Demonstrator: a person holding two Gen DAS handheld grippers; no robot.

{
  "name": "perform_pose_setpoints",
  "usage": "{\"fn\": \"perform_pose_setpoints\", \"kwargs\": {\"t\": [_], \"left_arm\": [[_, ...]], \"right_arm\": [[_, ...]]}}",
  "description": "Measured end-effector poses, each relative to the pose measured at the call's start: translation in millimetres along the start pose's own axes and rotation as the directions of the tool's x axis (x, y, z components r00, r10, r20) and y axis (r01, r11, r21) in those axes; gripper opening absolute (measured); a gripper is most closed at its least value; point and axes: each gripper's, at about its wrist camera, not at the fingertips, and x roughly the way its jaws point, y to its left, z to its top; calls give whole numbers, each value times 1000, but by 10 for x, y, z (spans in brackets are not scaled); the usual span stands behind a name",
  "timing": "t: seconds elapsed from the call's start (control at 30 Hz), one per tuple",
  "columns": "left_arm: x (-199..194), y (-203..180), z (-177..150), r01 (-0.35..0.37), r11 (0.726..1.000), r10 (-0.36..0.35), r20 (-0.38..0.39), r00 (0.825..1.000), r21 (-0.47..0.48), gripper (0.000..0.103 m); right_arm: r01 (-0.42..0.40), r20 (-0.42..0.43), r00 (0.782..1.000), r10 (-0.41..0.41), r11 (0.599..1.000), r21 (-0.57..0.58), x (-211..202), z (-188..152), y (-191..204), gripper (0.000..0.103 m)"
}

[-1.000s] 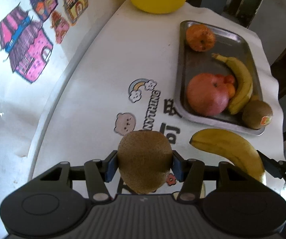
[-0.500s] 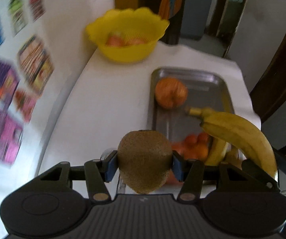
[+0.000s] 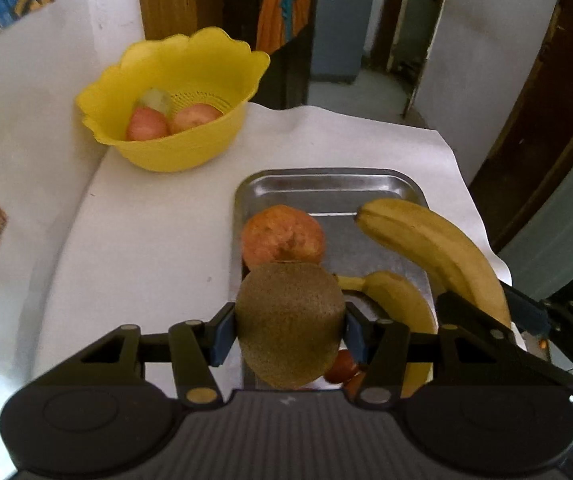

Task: Organize fruits
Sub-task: 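Lower the kiwi and banana into the tray and open both grippers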

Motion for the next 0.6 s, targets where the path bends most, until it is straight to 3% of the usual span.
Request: {"fn": "perform_pose_setpoints", "kwargs": {"t": [0.6], "left_arm": [[356, 15, -35, 4, 1000, -4, -56, 998, -7, 59]], "right_arm": [[-17, -71, 997, 19, 999, 31, 375, -94, -99, 39]]}}
